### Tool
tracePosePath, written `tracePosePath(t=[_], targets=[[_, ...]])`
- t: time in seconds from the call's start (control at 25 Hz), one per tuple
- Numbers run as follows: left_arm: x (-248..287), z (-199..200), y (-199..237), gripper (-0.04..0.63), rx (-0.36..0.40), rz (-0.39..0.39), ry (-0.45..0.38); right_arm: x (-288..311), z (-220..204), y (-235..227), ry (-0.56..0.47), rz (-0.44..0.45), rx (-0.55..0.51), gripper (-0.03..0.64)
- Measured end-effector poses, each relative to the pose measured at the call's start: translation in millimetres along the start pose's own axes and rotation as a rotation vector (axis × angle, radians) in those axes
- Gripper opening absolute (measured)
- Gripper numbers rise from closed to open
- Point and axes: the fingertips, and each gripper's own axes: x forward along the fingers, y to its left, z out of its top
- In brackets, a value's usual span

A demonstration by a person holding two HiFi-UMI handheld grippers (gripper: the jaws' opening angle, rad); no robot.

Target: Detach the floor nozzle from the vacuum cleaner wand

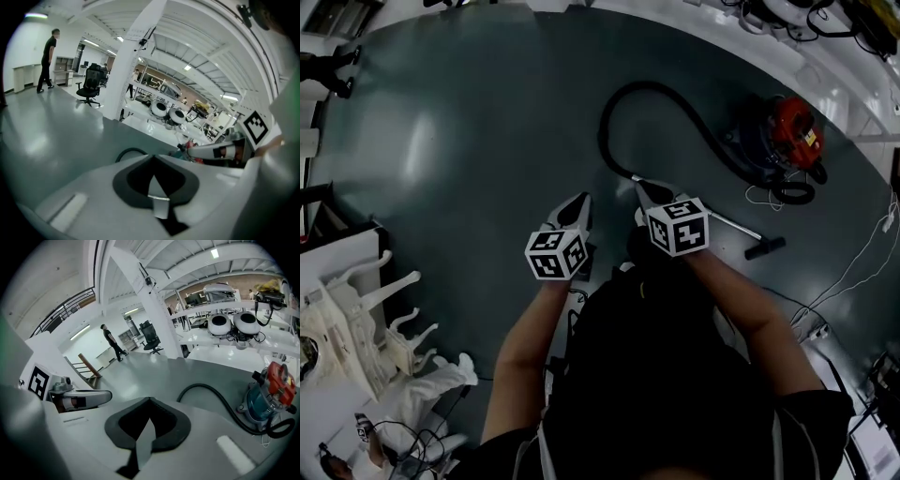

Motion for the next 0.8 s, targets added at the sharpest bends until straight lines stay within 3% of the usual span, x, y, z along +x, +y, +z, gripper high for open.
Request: tracePosePath(t=[0.2, 0.64, 0.8], targets=[[33.2, 7.5, 11.1, 0.008, 0.042, 0.011, 0.031, 21.0, 4.8, -21.3, 0.011, -0.007, 0.018, -0.005], [117.9, -22.4, 36.8, 0.008, 0.158, -0.095, 0.173, 90.3, -33.1, -41.1, 0.103, 0.004, 0.017, -0.005], [143.4, -33.0, 65.6, 0.008, 0.15, -0.124, 0.217, 123.8, -44.7, -47.4, 0.116, -0.016, 0.035, -0.005]])
